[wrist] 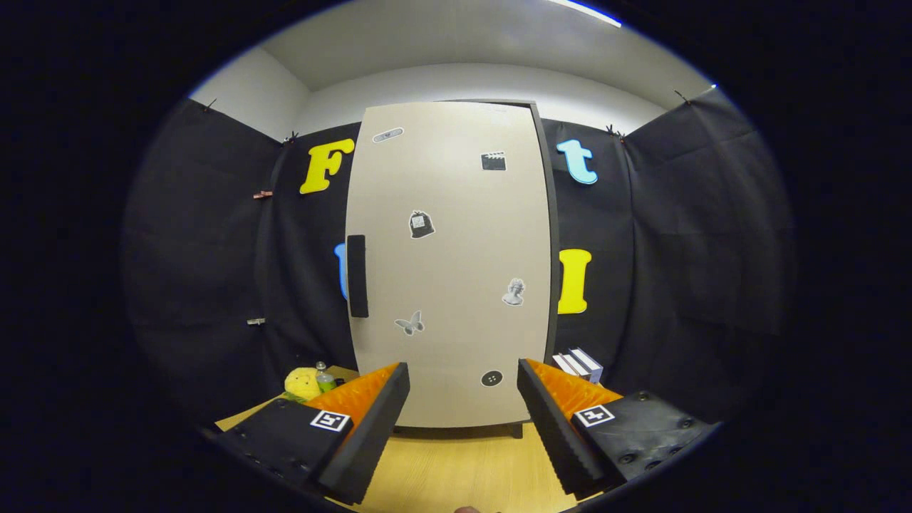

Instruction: Open the shoe cabinet door, grab the shoes and put them into the shoe cabinet, then close the shoe cabinet door.

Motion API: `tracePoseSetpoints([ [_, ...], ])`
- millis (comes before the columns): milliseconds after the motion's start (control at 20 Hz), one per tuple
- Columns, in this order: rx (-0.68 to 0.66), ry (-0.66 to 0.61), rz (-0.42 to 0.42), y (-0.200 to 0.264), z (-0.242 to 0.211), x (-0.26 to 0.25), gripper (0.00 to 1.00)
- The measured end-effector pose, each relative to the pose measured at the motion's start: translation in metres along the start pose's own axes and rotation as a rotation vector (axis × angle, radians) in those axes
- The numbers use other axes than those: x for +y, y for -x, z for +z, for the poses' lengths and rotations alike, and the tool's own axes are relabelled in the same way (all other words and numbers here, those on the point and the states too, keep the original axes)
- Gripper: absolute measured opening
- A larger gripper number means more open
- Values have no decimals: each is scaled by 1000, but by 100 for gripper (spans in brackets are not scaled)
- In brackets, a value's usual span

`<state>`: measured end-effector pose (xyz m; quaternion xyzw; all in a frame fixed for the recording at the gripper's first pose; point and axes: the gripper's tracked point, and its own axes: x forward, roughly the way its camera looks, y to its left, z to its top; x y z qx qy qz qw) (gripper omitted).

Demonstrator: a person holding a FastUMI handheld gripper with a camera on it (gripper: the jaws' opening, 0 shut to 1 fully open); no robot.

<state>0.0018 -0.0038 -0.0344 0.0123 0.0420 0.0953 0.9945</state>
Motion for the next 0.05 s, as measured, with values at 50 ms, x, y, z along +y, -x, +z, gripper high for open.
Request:
tracePoseSetpoints([
  [50, 0, -1, -4, -1, -1, 0, 98],
])
